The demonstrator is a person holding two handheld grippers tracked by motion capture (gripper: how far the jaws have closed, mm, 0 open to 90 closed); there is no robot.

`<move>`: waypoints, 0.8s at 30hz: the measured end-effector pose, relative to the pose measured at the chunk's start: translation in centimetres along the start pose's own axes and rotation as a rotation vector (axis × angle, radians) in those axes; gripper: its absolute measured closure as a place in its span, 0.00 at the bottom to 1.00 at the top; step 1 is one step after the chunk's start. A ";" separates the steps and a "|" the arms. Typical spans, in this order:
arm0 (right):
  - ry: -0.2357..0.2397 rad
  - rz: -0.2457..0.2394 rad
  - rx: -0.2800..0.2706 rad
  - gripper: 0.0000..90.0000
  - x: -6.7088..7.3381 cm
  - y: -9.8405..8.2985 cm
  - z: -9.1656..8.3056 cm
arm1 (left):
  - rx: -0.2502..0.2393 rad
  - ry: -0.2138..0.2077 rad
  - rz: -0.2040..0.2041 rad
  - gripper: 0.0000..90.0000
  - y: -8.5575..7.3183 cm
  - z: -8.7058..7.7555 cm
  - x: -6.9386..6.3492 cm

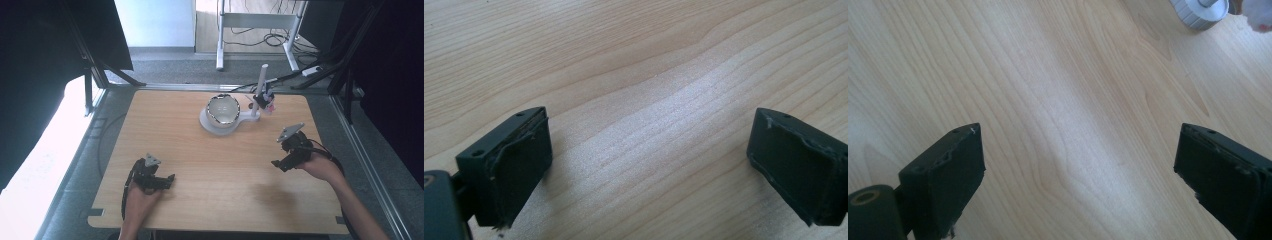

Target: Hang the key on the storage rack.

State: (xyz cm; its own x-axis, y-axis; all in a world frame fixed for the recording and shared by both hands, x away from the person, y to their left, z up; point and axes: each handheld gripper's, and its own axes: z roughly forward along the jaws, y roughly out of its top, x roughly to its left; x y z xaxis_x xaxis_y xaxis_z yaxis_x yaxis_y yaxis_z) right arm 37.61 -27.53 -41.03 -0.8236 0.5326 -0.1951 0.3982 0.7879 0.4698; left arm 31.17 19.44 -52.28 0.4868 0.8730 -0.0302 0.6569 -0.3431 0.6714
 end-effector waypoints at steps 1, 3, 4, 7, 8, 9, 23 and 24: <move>0.001 0.005 -0.007 0.07 0.2 -0.5 -0.2 | 0.000 0.000 0.000 0.05 0.0 0.0 0.0; 0.001 0.011 -0.015 0.07 0.5 -0.9 -0.3 | 0.002 0.000 0.002 0.05 0.0 0.0 0.0; 0.001 0.011 -0.015 0.07 0.5 -0.9 -0.3 | 0.002 0.000 0.002 0.05 0.0 0.0 0.0; -0.006 0.021 -0.030 0.07 0.9 -1.6 -0.4 | 0.002 0.000 0.003 0.05 0.0 0.0 0.0; -0.005 0.026 -0.035 0.07 1.0 -1.8 -0.5 | 0.003 0.000 0.003 0.05 0.0 0.0 0.0; -0.006 0.032 -0.038 0.06 1.2 -1.9 -0.5 | 0.003 0.000 0.003 0.05 0.0 0.0 0.0; 0.010 0.068 -0.109 0.04 4.1 -3.7 0.8 | 0.002 0.000 0.002 0.05 0.0 0.0 0.0; 0.012 0.073 -0.112 0.04 4.3 -3.8 1.0 | 0.002 0.000 0.002 0.05 0.0 0.0 0.0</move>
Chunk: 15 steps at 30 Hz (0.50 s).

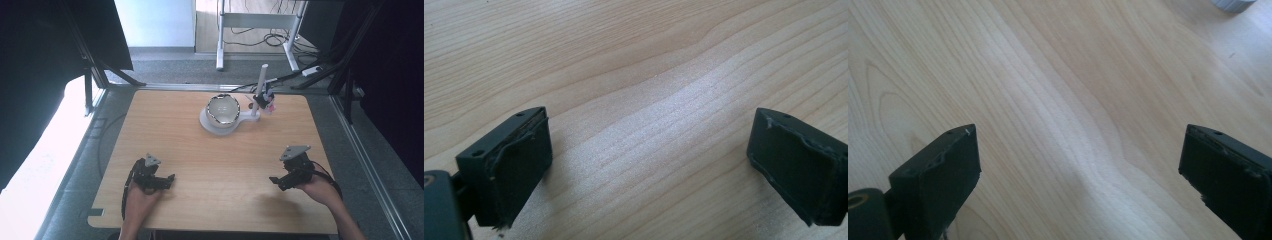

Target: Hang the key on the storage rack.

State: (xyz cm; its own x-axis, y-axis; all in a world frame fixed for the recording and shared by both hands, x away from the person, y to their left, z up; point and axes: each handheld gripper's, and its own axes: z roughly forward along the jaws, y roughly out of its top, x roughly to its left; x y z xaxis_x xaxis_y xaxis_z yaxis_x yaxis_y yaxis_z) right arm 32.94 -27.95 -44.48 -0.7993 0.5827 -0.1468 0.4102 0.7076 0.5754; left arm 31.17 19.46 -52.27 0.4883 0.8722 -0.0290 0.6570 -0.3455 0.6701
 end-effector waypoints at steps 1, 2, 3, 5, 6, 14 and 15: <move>0.000 0.000 0.000 0.04 0.0 0.0 0.0 | 0.000 0.000 0.000 0.05 0.0 0.0 0.0; 0.003 0.002 -0.005 0.04 0.4 -0.2 0.4 | 0.000 0.000 0.000 0.05 0.0 0.0 0.0; 0.008 0.004 -0.010 0.04 0.5 -0.3 0.5 | 0.000 0.000 0.000 0.05 0.0 0.0 0.0; 0.013 0.010 -0.018 0.04 0.7 -0.4 0.7 | 0.000 0.000 0.001 0.05 0.0 0.0 0.0; 0.019 0.020 -0.038 0.04 1.0 -0.6 0.9 | 0.000 0.000 0.001 0.05 0.0 0.0 0.0; 0.020 0.058 -0.086 0.04 2.4 -1.9 2.5 | 0.000 0.000 0.001 0.05 0.0 0.0 0.0; 0.016 0.064 -0.092 0.04 2.5 -2.1 2.7 | 0.000 0.000 0.000 0.05 0.0 0.0 0.0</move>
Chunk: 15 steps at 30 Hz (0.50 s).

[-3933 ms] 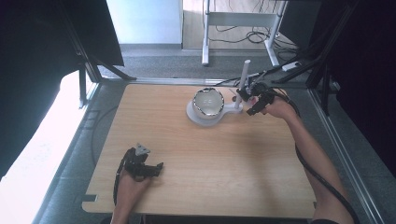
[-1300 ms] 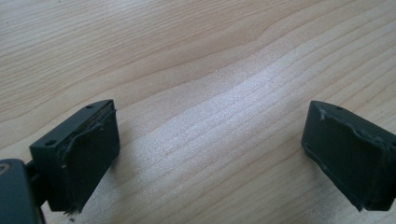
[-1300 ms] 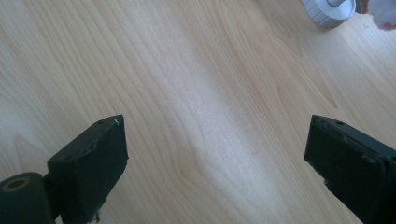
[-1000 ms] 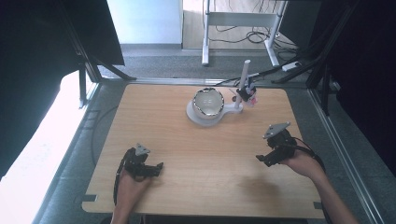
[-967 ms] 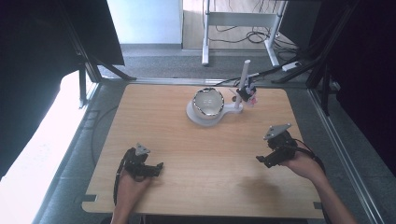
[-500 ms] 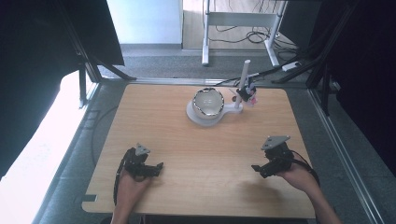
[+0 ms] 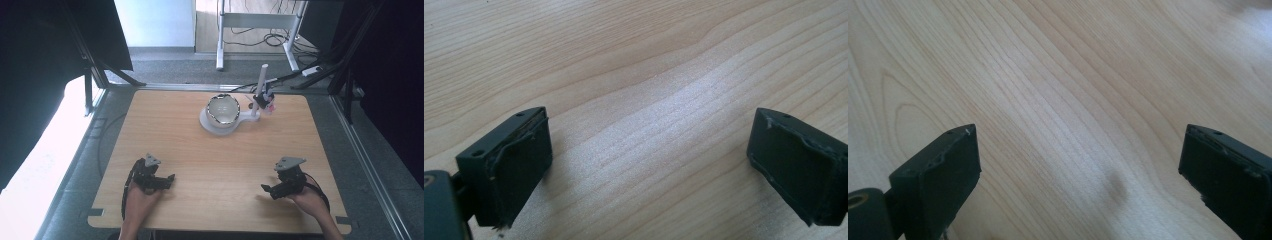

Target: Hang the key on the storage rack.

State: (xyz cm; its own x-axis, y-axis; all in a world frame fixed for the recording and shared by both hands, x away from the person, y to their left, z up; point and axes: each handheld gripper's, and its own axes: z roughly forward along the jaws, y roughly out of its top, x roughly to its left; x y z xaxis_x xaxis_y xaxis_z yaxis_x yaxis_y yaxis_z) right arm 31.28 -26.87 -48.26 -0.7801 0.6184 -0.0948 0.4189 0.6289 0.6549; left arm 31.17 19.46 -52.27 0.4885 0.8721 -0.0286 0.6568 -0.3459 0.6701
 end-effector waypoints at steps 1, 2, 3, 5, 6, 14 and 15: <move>-0.003 0.009 -0.004 0.04 0.1 -0.2 0.2 | 0.000 0.000 0.000 0.05 0.0 0.0 0.0; -0.003 0.009 -0.004 0.04 0.1 -0.2 0.2 | 0.000 0.000 0.000 0.05 0.0 0.0 0.0; -0.003 0.035 -0.020 0.03 0.3 -0.7 0.7 | 0.000 0.000 0.000 0.05 0.0 0.0 0.0; -0.002 0.049 -0.028 0.03 0.3 -0.9 1.0 | 0.000 0.000 0.000 0.05 0.0 0.0 0.0; -0.005 0.062 -0.033 0.03 0.4 -1.2 1.3 | 0.000 0.000 0.000 0.05 0.0 0.0 0.0; 0.011 0.128 -0.048 0.00 0.8 -2.4 2.9 | 0.000 0.000 0.000 0.05 0.0 0.0 0.0; 0.009 0.130 -0.048 0.00 0.8 -2.4 2.9 | 0.000 0.000 0.000 0.05 0.0 0.0 0.0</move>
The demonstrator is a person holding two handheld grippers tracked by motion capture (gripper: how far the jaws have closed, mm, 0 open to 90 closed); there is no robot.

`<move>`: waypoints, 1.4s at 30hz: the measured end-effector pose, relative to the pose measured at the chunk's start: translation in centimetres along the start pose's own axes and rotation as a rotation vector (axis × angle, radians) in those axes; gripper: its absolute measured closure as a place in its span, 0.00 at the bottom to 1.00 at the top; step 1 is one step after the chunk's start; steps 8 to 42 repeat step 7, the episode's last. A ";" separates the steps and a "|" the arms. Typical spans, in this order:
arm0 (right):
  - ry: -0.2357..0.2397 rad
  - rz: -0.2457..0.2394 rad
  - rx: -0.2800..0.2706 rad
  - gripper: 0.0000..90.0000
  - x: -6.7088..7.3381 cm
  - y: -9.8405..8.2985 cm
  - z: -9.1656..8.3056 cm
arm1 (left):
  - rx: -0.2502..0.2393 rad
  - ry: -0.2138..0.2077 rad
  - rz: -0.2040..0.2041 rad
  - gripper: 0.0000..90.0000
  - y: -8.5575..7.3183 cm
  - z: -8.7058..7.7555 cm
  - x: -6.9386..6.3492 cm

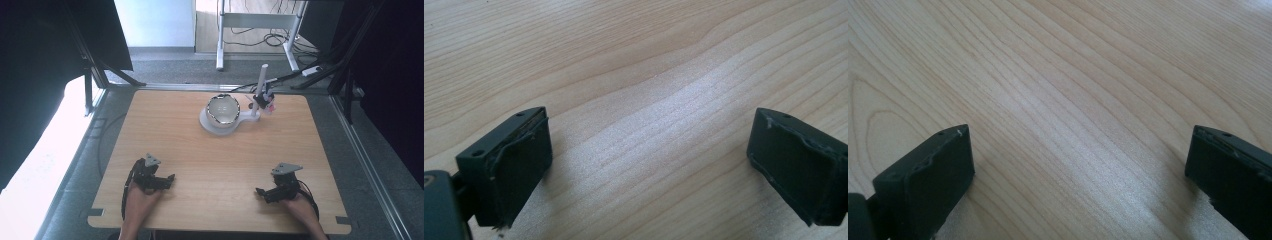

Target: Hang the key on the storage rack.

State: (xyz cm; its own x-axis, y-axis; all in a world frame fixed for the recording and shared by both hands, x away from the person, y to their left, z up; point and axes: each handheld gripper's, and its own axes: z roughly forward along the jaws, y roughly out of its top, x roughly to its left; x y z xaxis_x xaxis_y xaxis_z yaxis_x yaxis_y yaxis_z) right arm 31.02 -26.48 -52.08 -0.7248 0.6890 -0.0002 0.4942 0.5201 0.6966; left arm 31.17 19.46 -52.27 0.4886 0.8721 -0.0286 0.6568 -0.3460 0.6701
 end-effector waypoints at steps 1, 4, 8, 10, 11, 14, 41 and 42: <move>0.001 -0.001 0.001 0.00 0.0 0.0 0.0 | 0.000 0.000 0.000 0.05 0.0 0.0 0.0; 0.000 0.004 0.002 0.00 0.0 0.0 0.0 | 0.000 0.000 0.001 0.05 0.0 0.0 0.0; -0.009 0.010 0.000 0.00 0.1 -0.1 0.0 | 0.000 0.000 0.000 0.05 0.0 0.0 0.0; -0.009 0.010 0.000 0.00 0.1 -0.1 0.0 | 0.000 0.000 0.000 0.05 0.0 0.0 0.0; -0.009 0.010 0.000 0.00 0.1 -0.1 0.0 | 0.000 0.000 0.000 0.05 0.0 0.0 0.0; -0.009 0.010 0.000 0.00 0.1 -0.1 0.0 | 0.000 0.000 0.000 0.05 0.0 0.0 0.0; -0.009 0.010 0.000 0.00 0.1 -0.1 0.0 | 0.000 0.000 0.000 0.05 0.0 0.0 0.0; -0.009 0.010 0.000 0.00 0.1 -0.1 0.0 | 0.000 0.000 0.000 0.05 0.0 0.0 0.0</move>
